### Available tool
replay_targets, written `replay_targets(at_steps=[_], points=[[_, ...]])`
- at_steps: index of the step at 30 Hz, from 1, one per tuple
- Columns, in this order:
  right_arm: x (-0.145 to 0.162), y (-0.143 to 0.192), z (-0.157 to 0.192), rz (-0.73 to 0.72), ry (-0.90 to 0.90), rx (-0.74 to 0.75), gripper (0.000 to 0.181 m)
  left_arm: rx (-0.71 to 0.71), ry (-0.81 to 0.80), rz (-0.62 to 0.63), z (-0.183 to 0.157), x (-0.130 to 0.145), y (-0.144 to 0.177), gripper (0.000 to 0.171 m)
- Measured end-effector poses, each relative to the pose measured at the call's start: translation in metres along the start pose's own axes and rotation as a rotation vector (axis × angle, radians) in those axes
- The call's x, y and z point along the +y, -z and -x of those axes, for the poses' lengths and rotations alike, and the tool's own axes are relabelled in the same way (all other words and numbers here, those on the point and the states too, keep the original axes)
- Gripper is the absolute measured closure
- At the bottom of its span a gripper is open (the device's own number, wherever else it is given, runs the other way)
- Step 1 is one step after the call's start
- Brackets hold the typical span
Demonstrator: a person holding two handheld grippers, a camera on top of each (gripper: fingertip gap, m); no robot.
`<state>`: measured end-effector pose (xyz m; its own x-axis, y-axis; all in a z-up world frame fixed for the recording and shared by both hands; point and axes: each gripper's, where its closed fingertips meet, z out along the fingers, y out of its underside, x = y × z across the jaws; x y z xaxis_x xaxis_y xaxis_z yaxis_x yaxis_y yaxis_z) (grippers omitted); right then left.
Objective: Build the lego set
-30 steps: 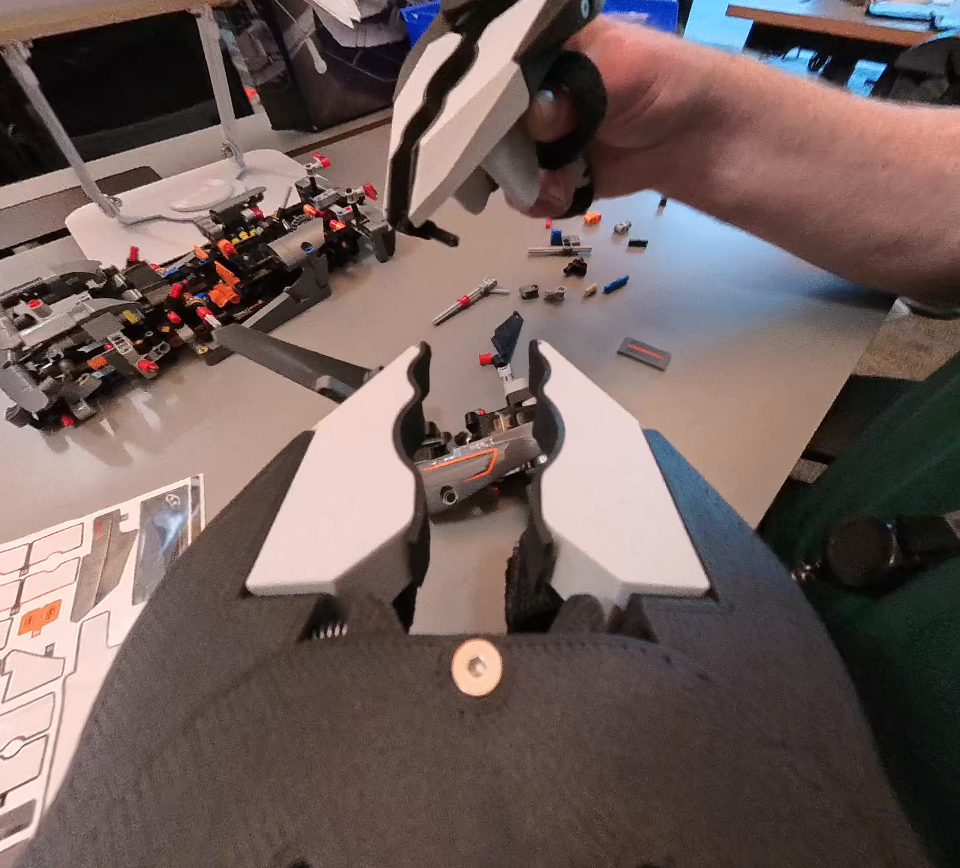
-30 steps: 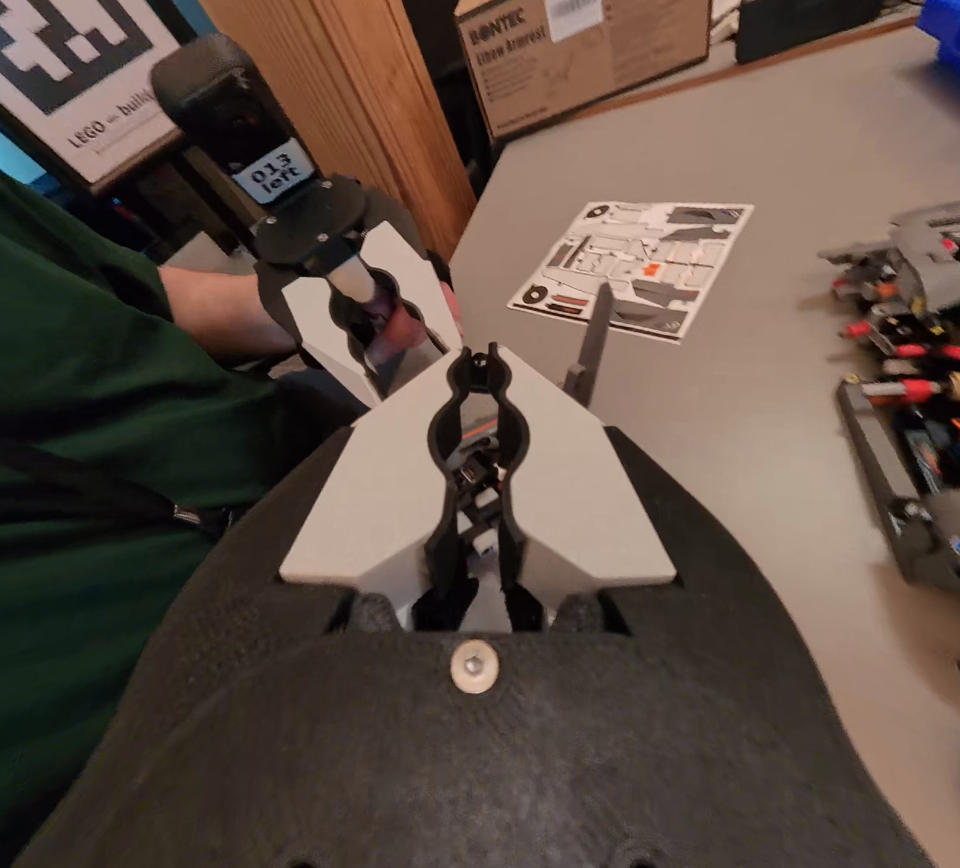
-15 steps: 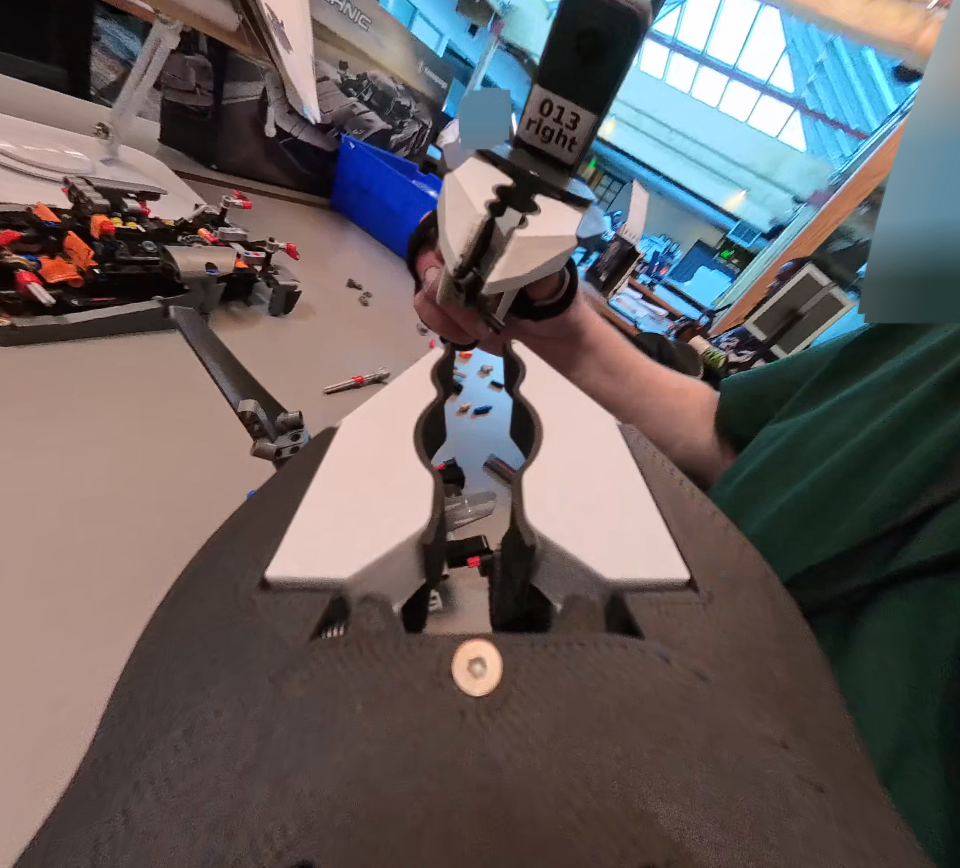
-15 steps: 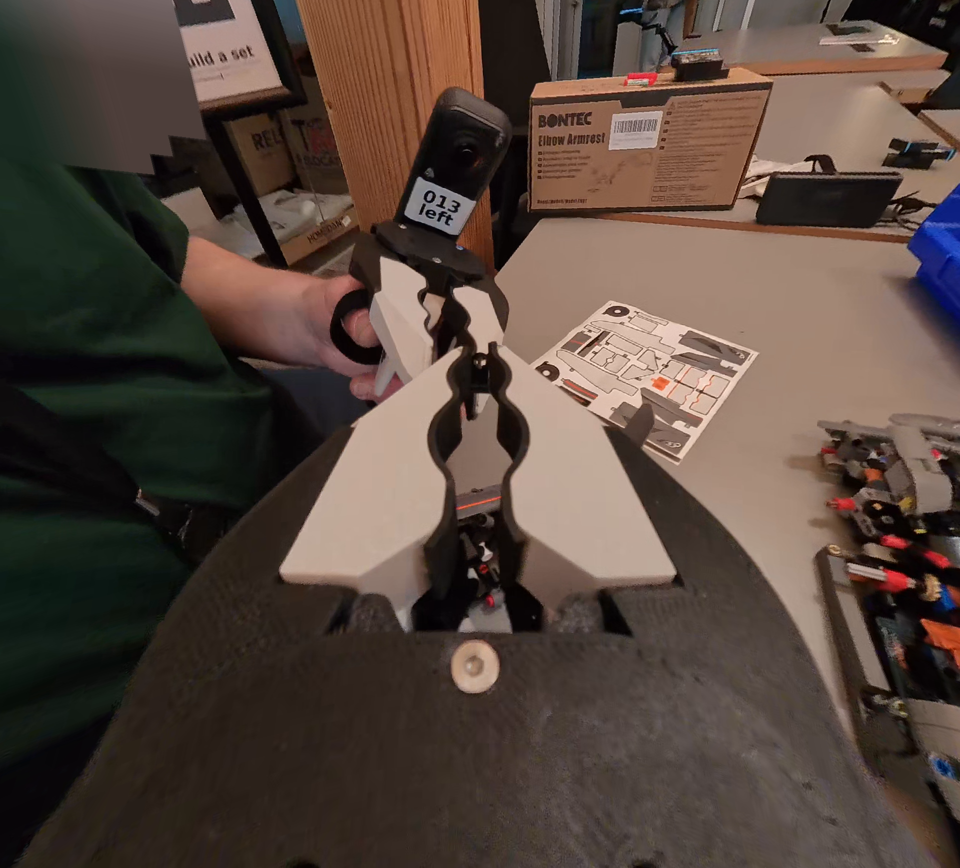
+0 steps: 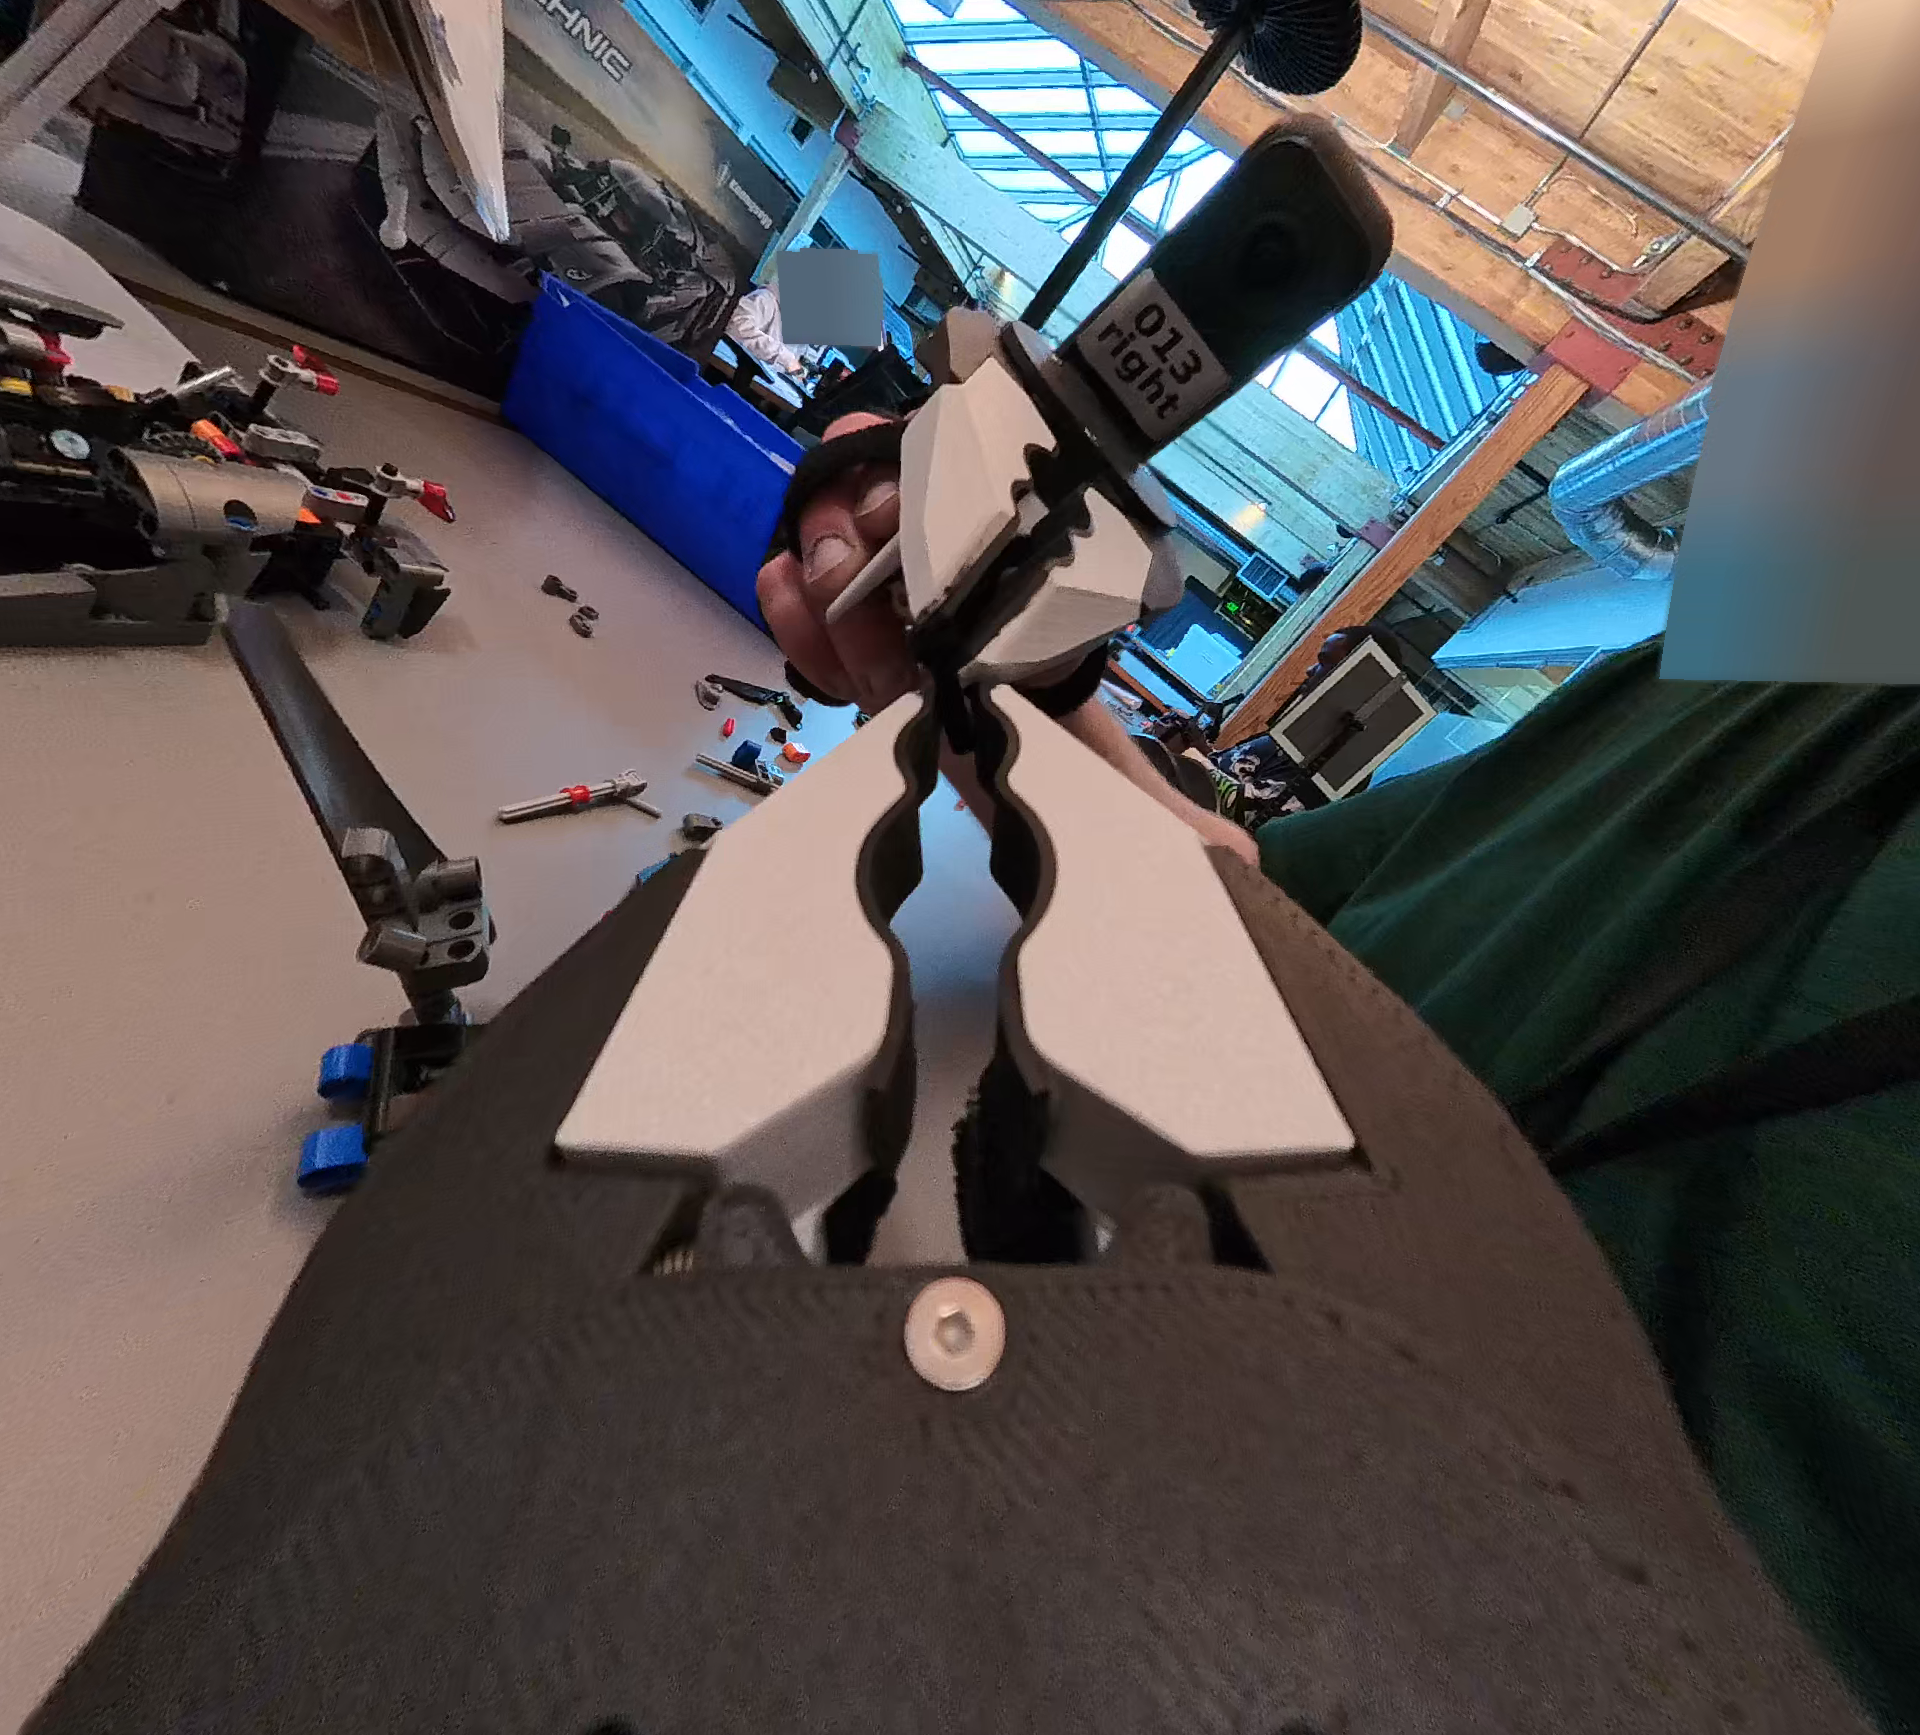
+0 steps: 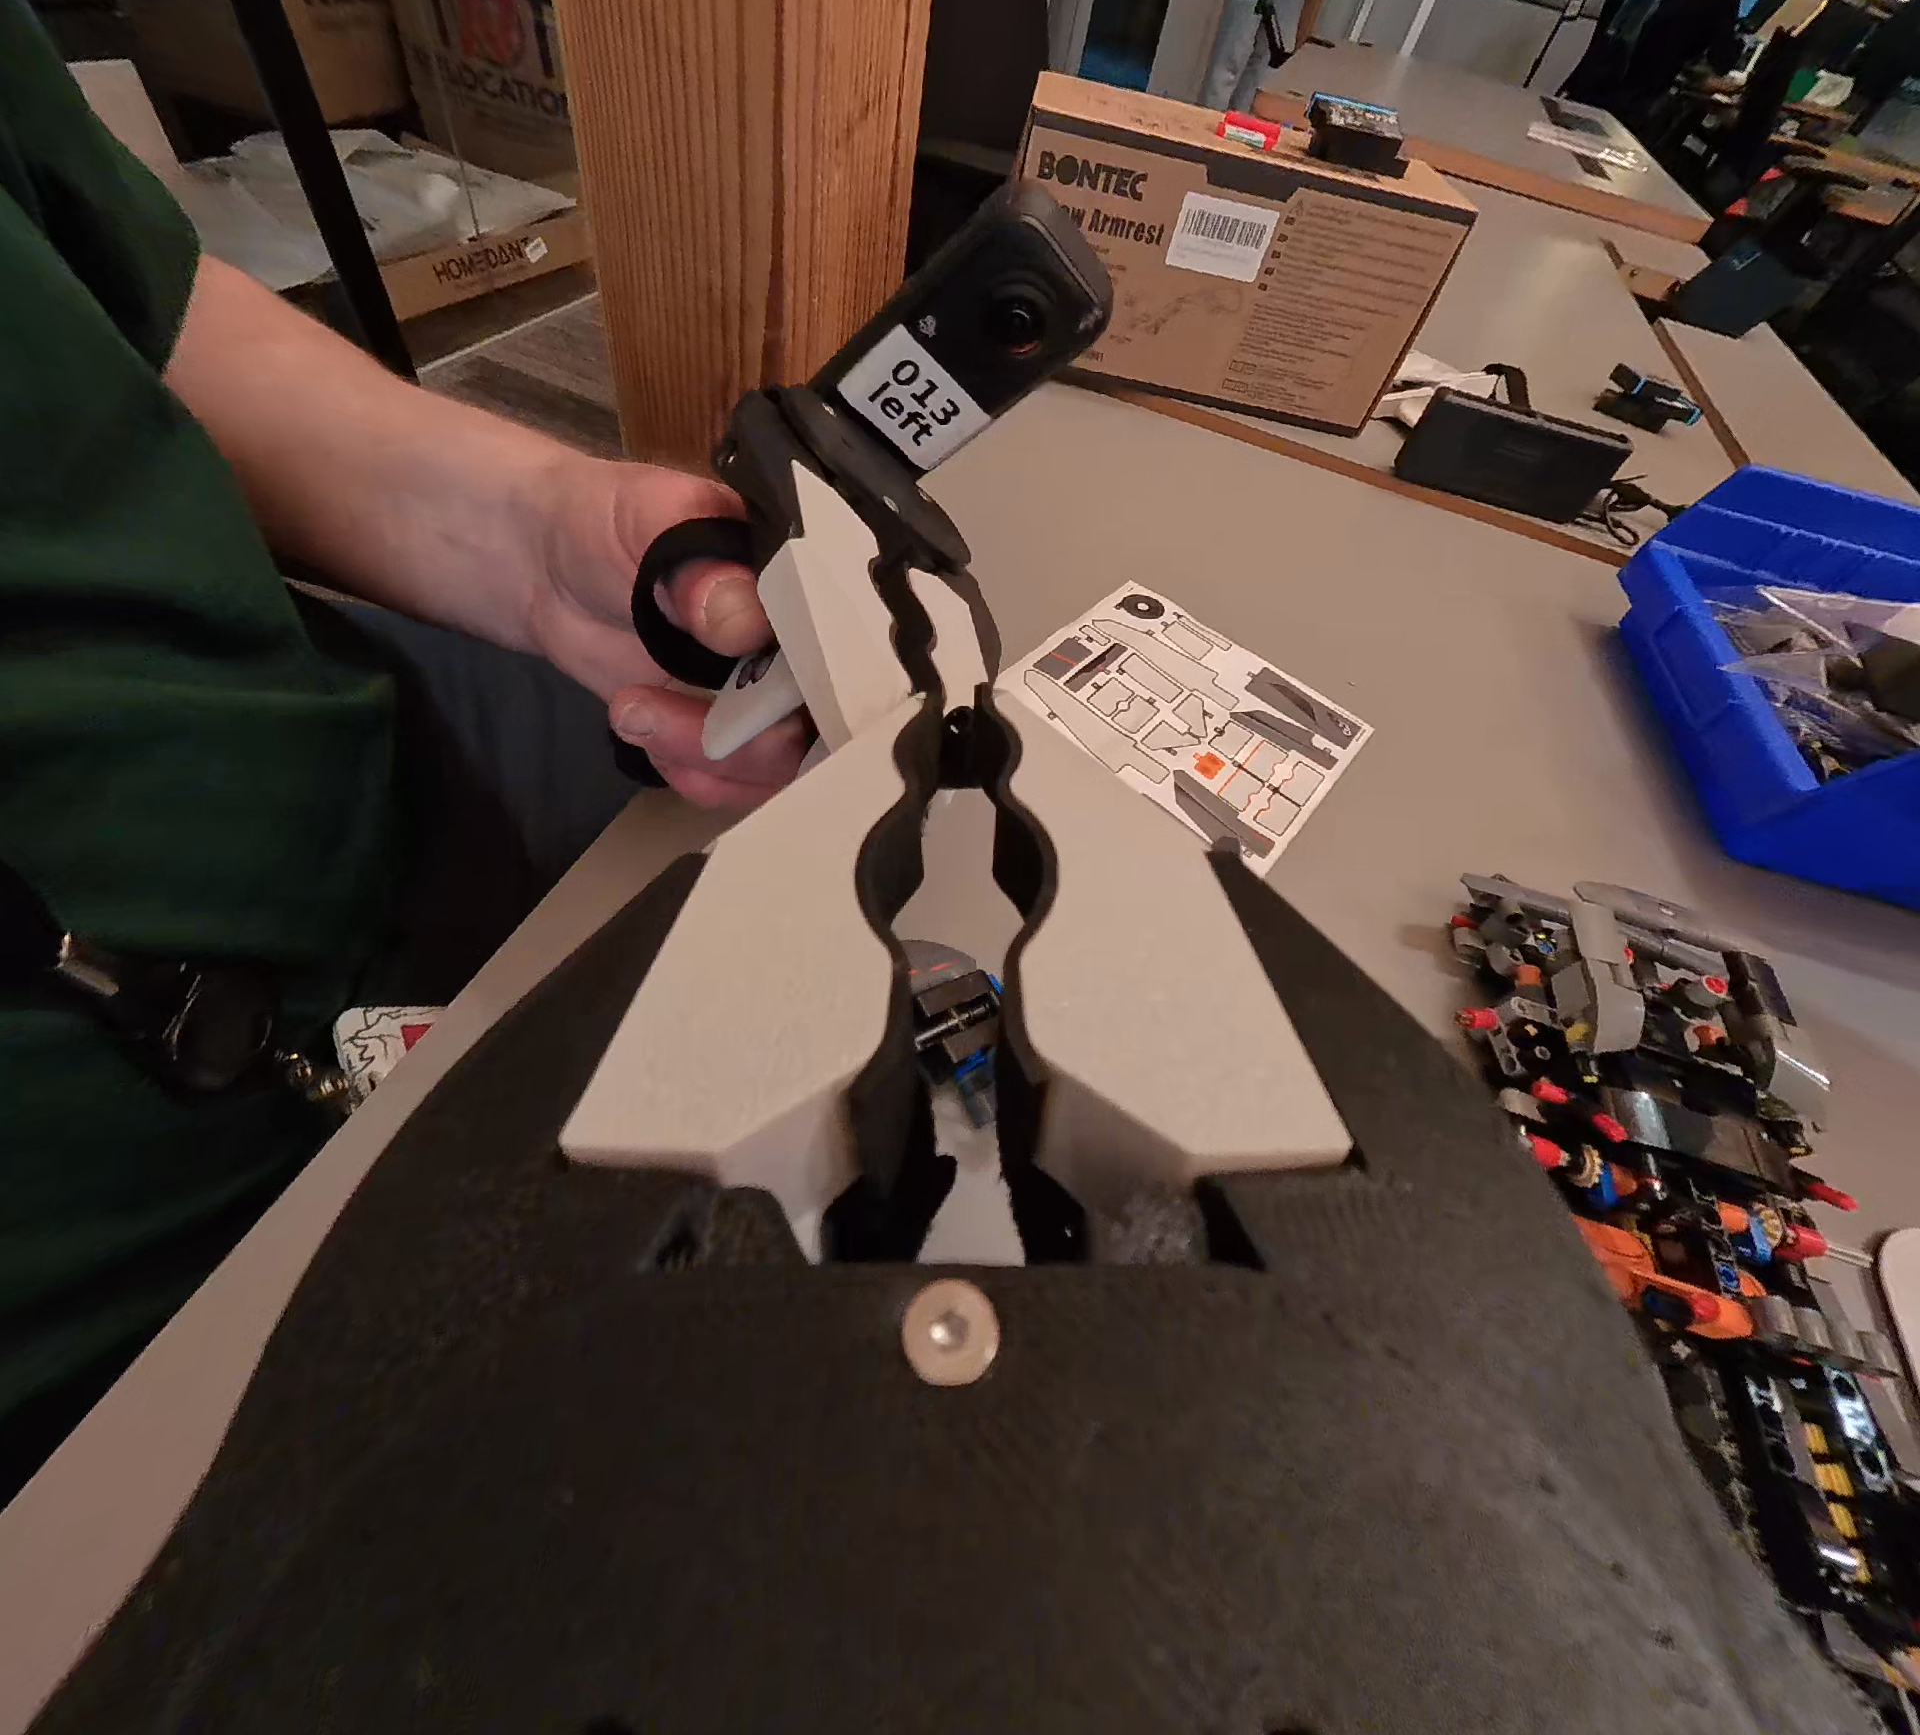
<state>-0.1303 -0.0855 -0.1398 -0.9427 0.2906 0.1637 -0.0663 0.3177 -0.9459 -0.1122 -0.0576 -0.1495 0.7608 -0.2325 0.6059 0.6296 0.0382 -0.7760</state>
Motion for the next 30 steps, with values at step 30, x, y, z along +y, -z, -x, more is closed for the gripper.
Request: replay_targets(at_steps=[30], points=[[-0.005, 0.003, -0.029, 0.168, 0.049, 0.316, 0.166, -0.778, -1.042, 0.212, 0.047, -0.039, 0.014, 0.171]])
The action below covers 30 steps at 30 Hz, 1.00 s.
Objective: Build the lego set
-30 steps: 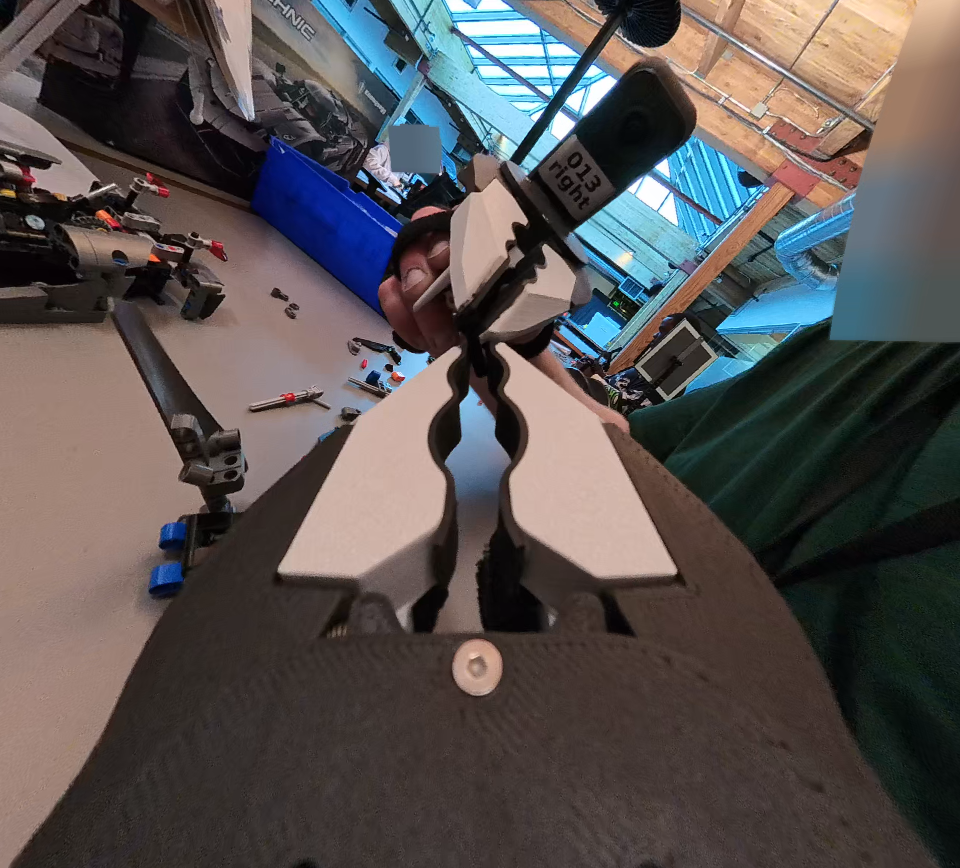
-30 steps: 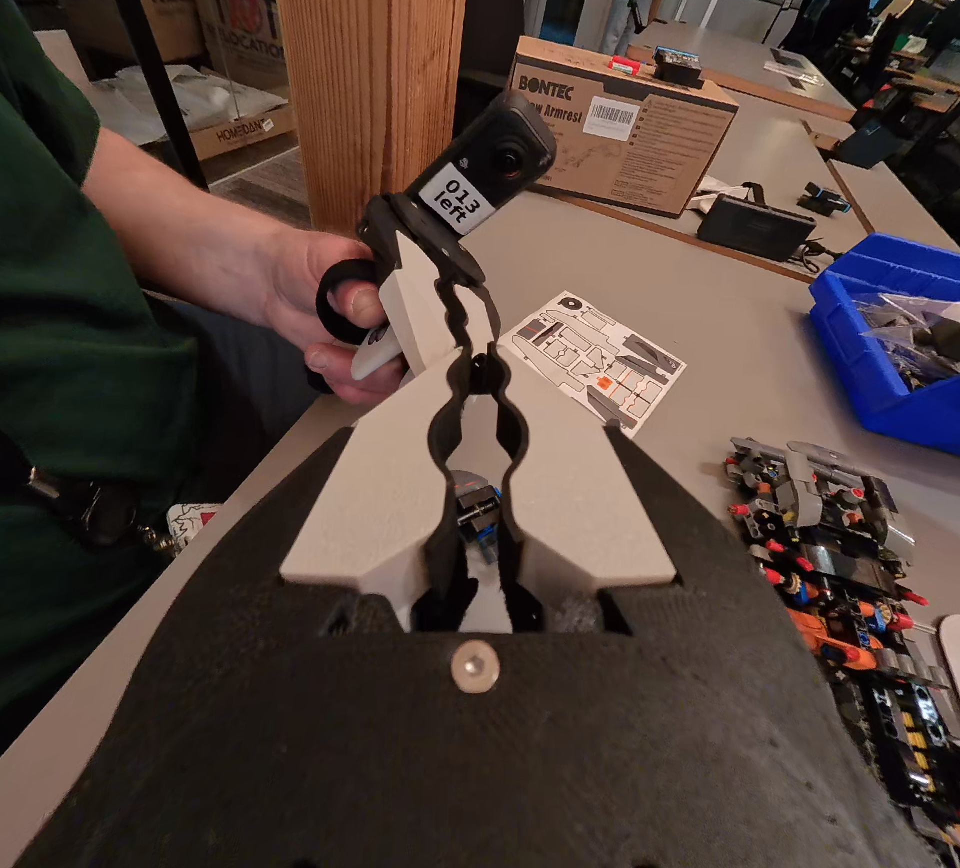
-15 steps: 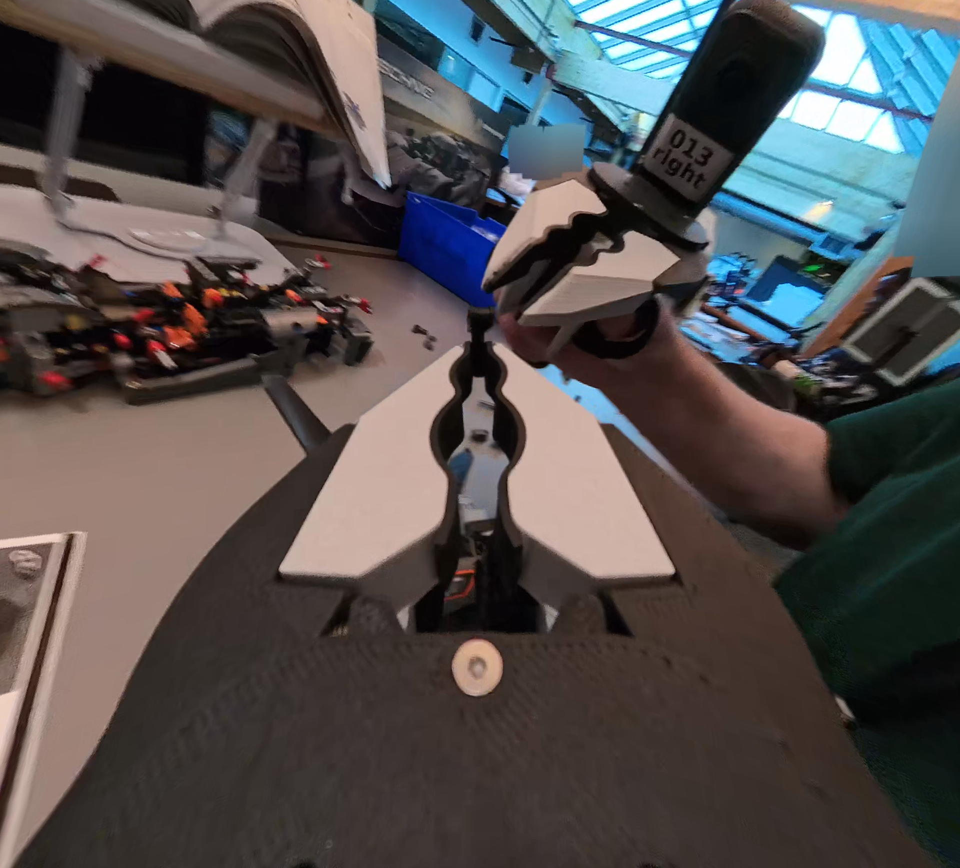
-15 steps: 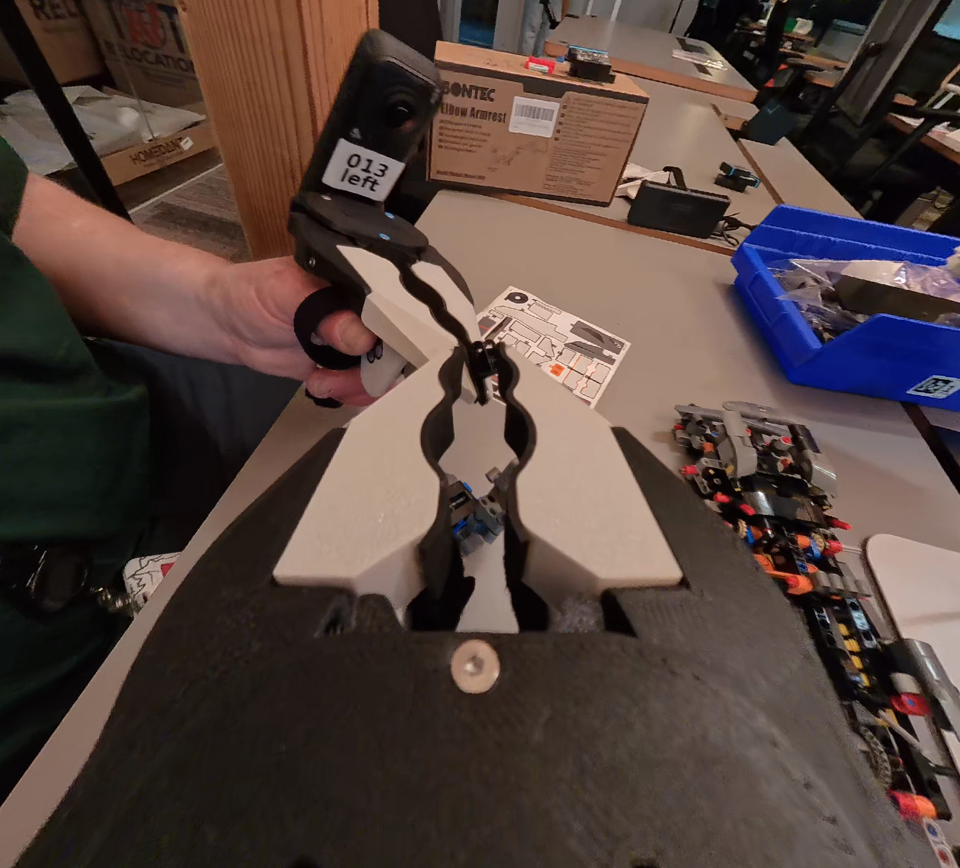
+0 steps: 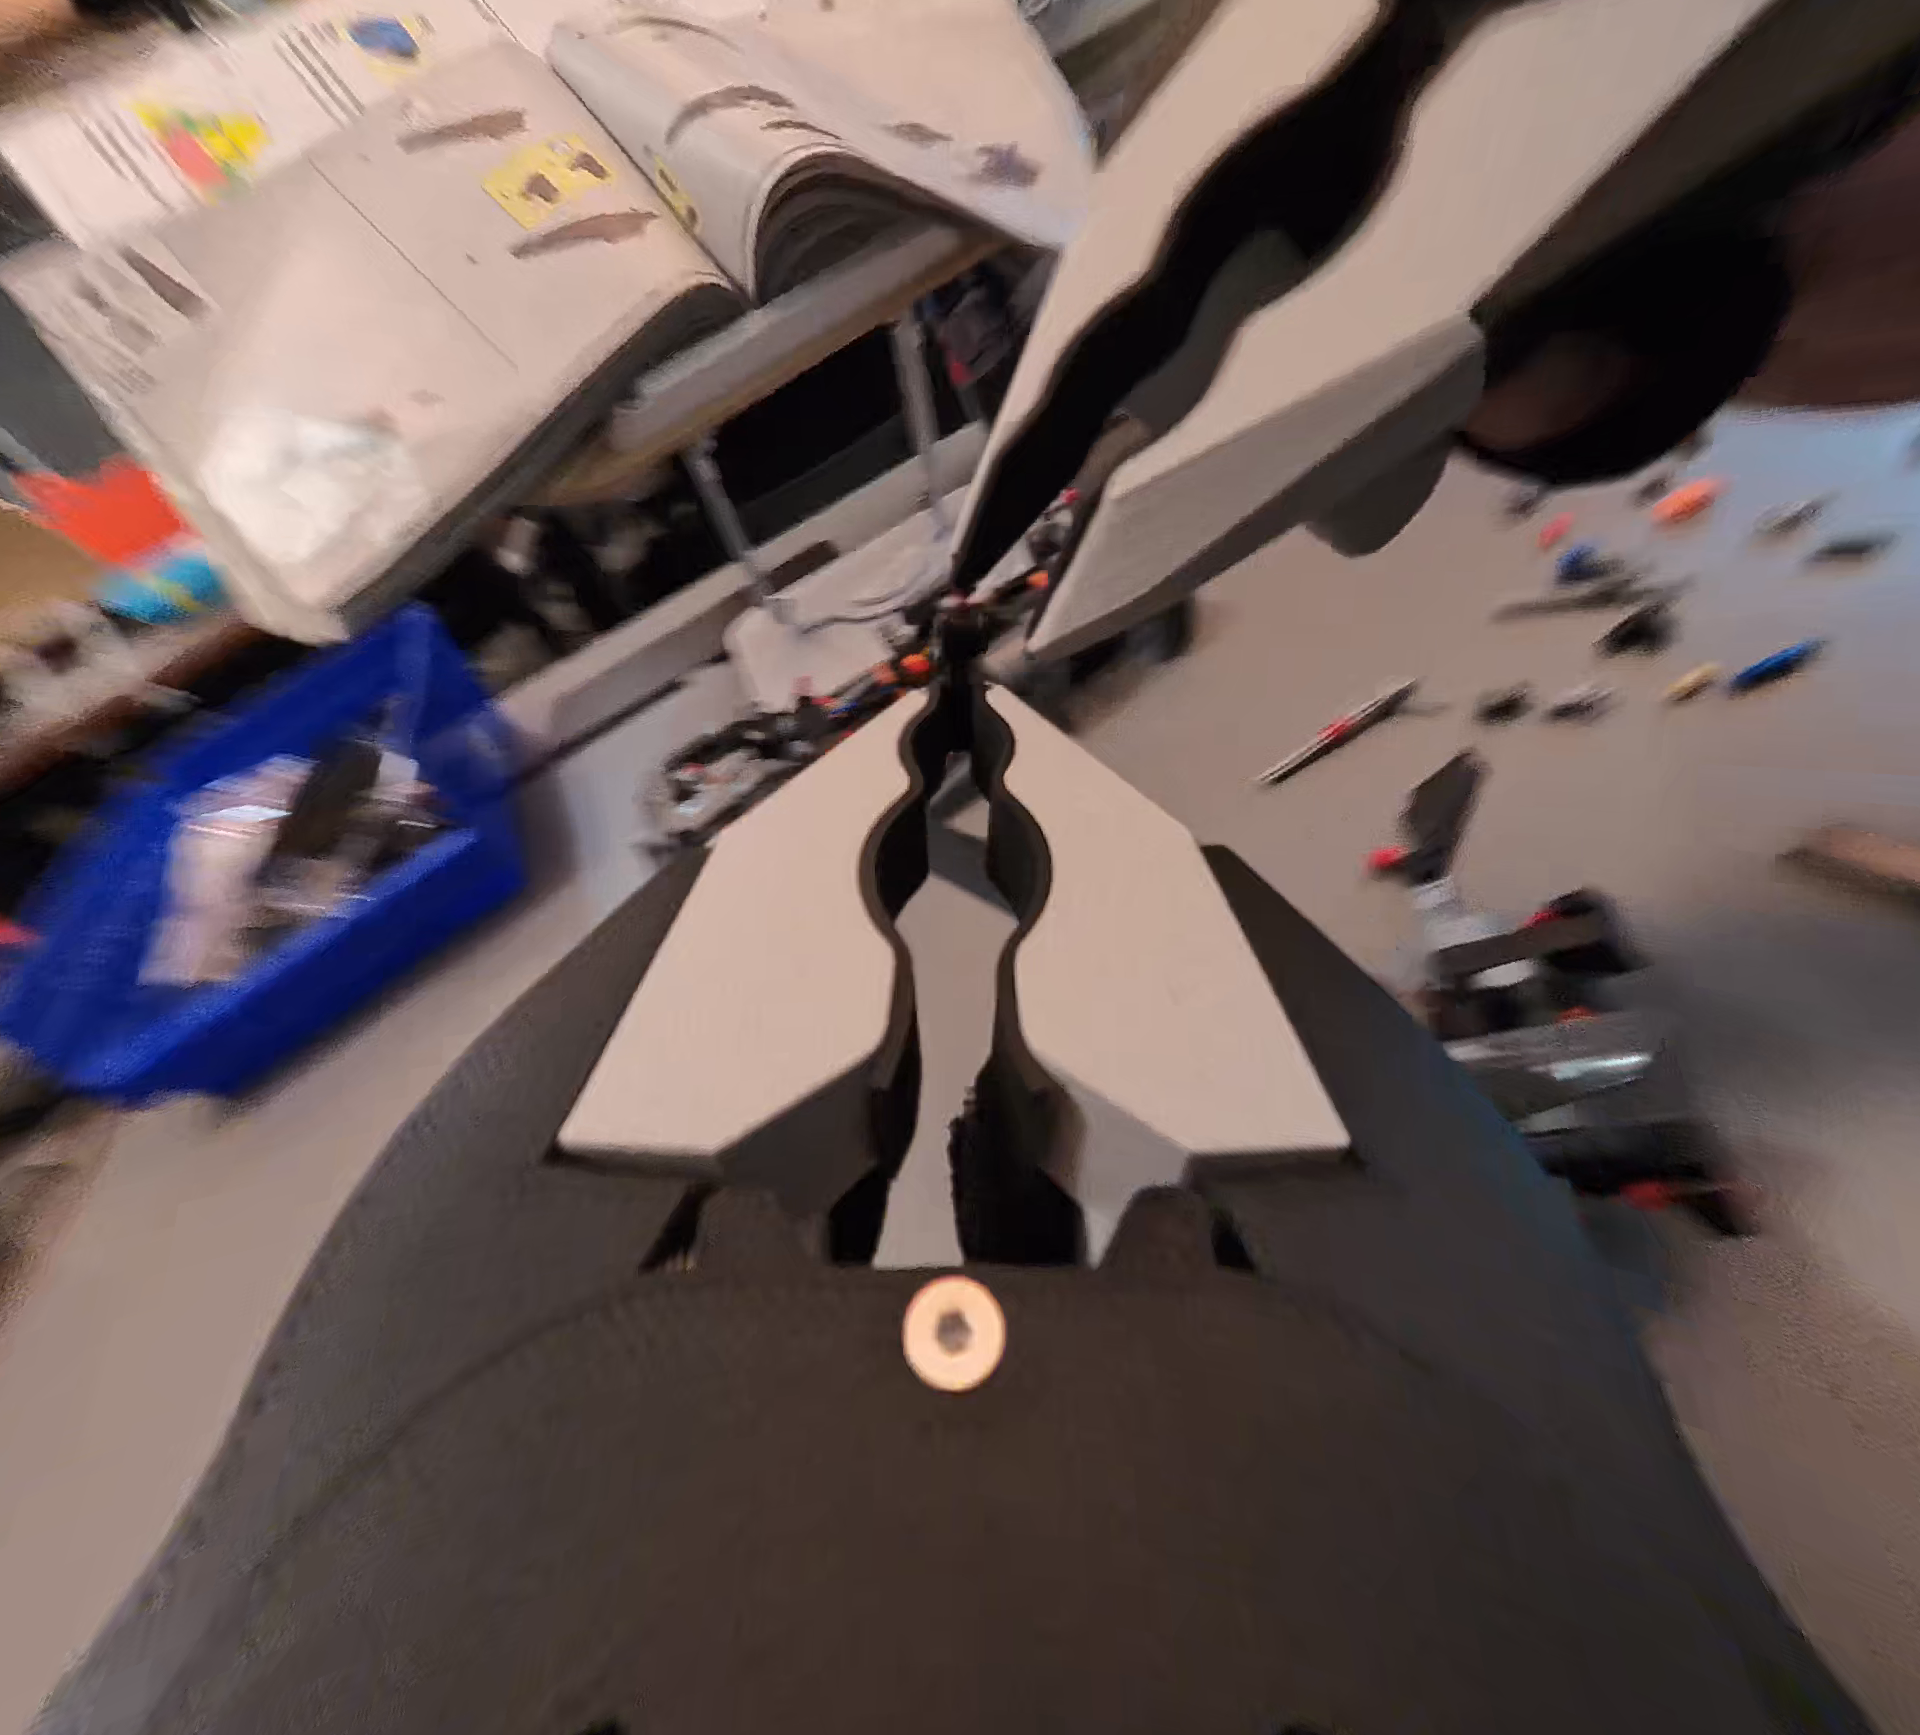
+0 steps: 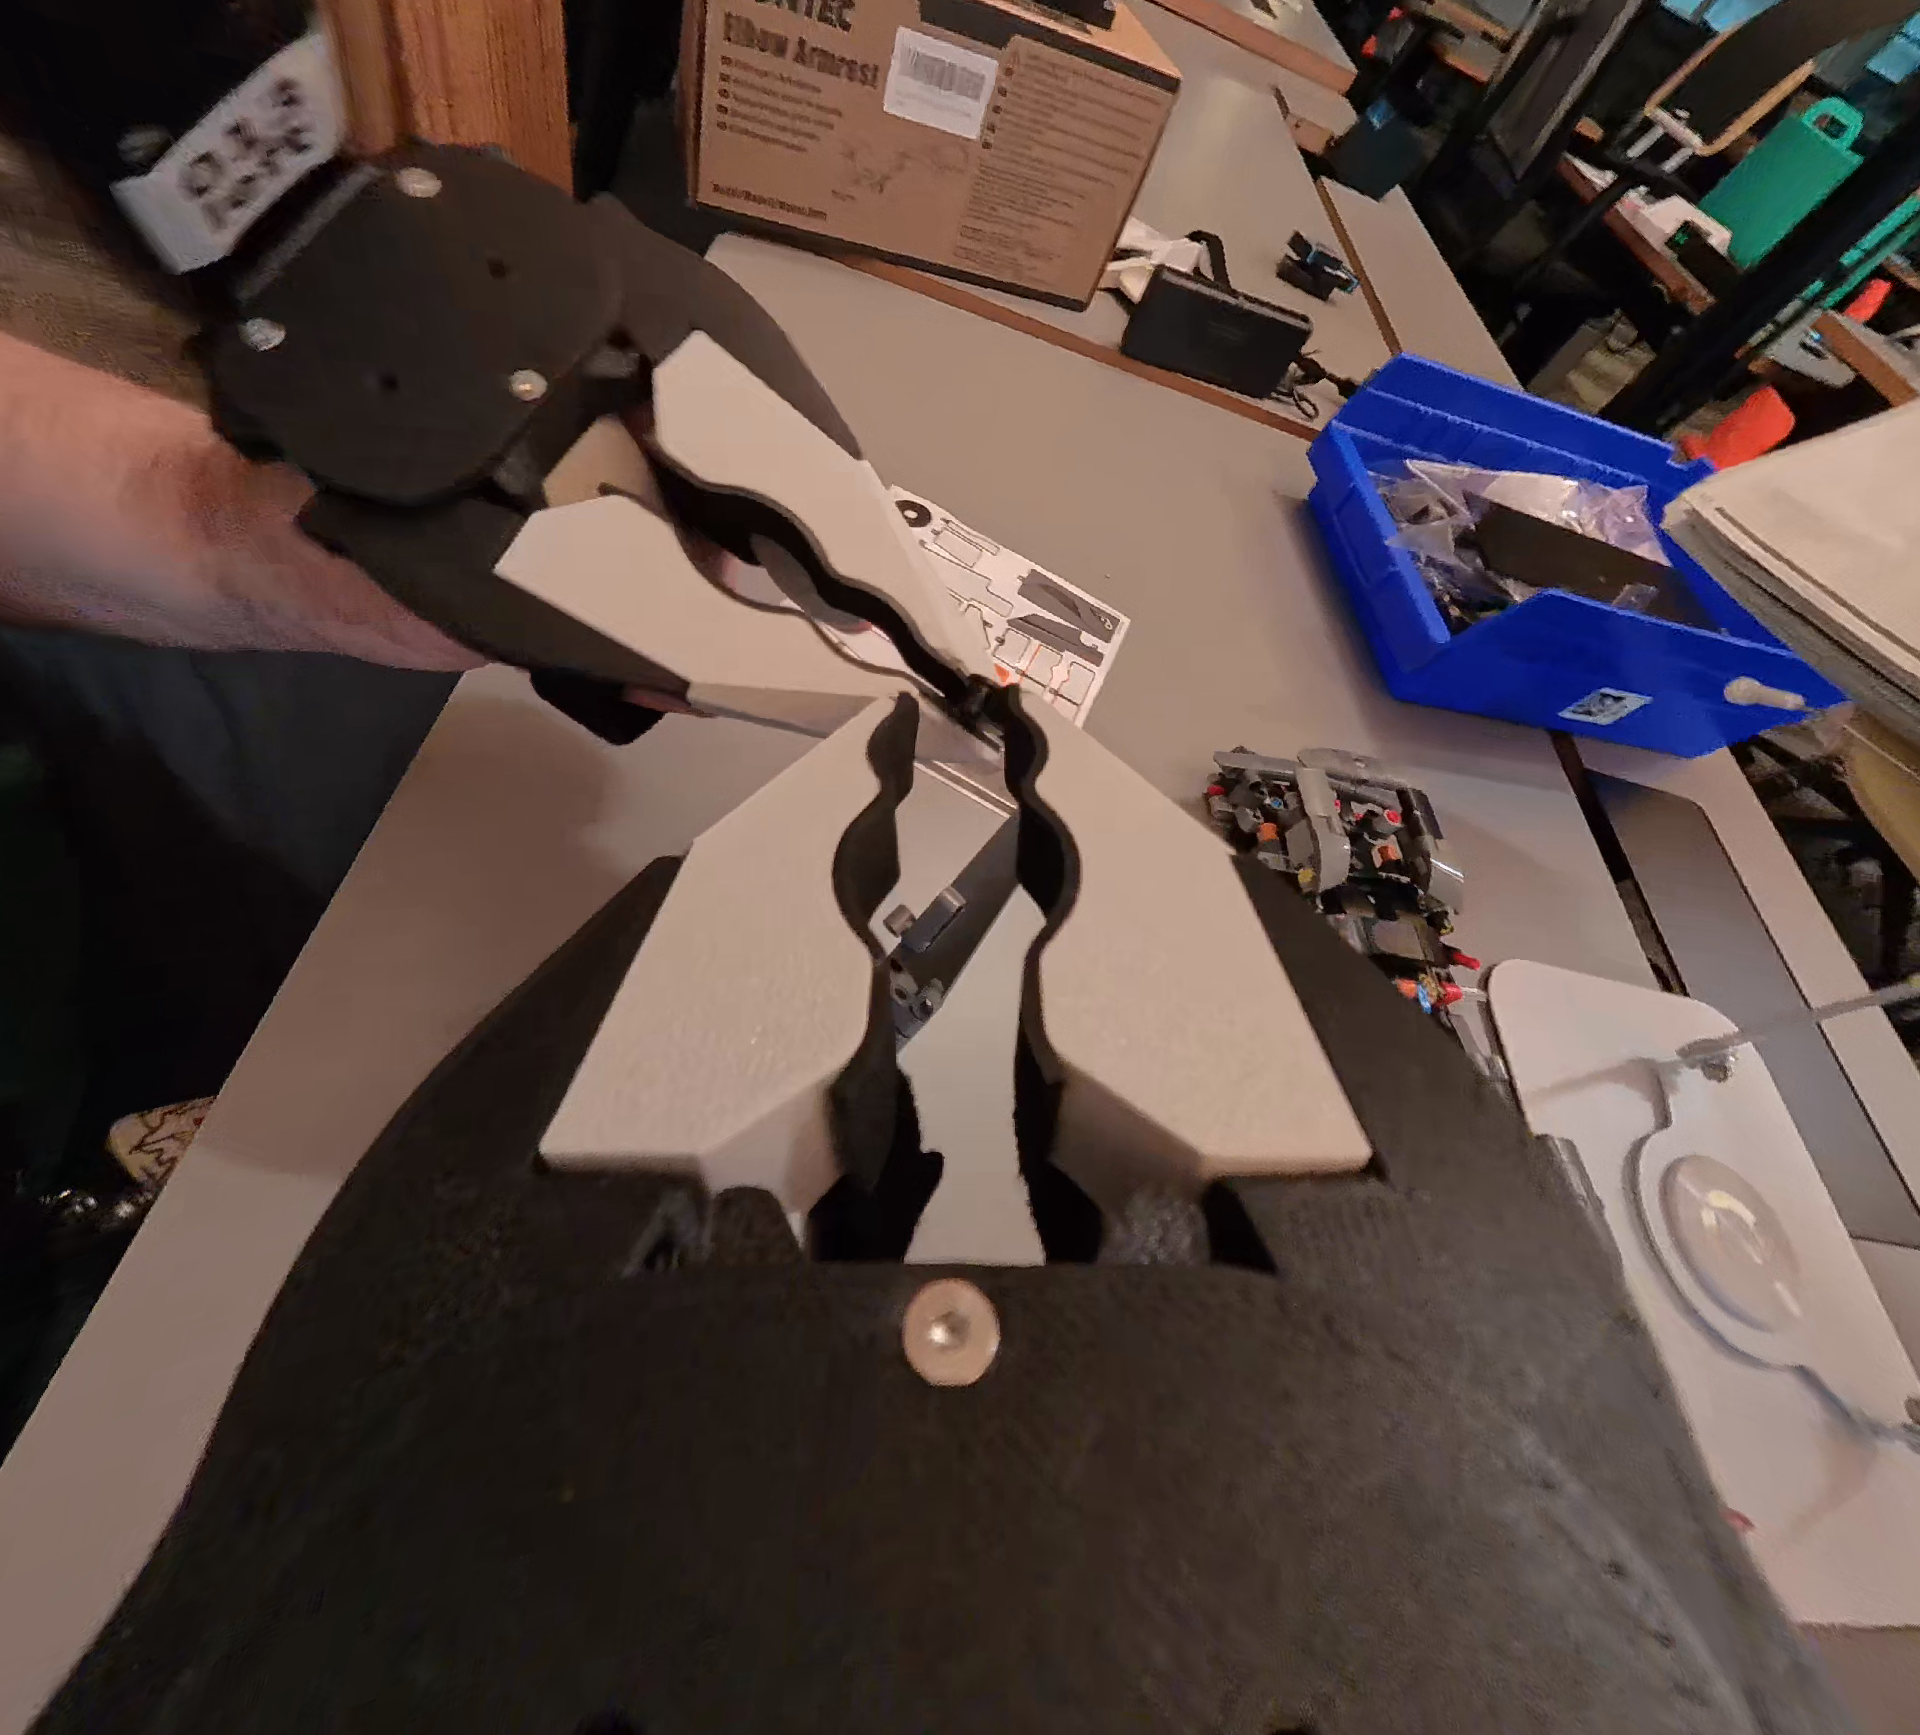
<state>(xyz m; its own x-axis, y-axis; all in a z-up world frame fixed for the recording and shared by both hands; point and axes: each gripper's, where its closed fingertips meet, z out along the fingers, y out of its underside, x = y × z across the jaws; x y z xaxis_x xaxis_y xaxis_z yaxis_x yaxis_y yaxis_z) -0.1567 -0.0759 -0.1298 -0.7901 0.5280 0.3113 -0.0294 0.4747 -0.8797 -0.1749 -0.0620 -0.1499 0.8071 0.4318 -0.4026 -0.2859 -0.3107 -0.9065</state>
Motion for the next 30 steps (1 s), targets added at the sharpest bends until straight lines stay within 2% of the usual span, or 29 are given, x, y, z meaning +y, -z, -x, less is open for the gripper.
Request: replay_targets(at_steps=[4, 9, 12, 23, 26, 29, 30], points=[[0.002, -0.003, -0.005, 0.030, -0.028, 0.065, 0.168, -0.101, -0.219, 0.039, 0.005, -0.003, 0.001, 0.170], [0.001, -0.001, -0.006, 0.005, -0.055, 0.076, 0.172, -0.162, -0.350, 0.046, 0.007, -0.006, 0.002, 0.171], [0.000, 0.000, -0.008, -0.011, -0.059, 0.086, 0.174, -0.172, -0.372, 0.039, 0.008, -0.008, 0.003, 0.171], [0.000, 0.001, -0.013, -0.028, -0.023, 0.124, 0.178, -0.146, -0.316, 0.007, 0.008, -0.013, 0.002, 0.168], [0.003, 0.001, -0.016, 0.001, 0.008, 0.117, 0.181, -0.093, -0.256, 0.001, 0.004, -0.011, 0.004, 0.162], [0.009, 0.001, -0.019, 0.055, 0.094, 0.106, 0.181, -0.004, -0.148, 0.033, -0.002, 0.004, 0.010, 0.147], [0.014, -0.001, -0.019, 0.080, 0.125, 0.097, 0.181, 0.027, -0.093, 0.047, -0.003, 0.010, 0.013, 0.150]])
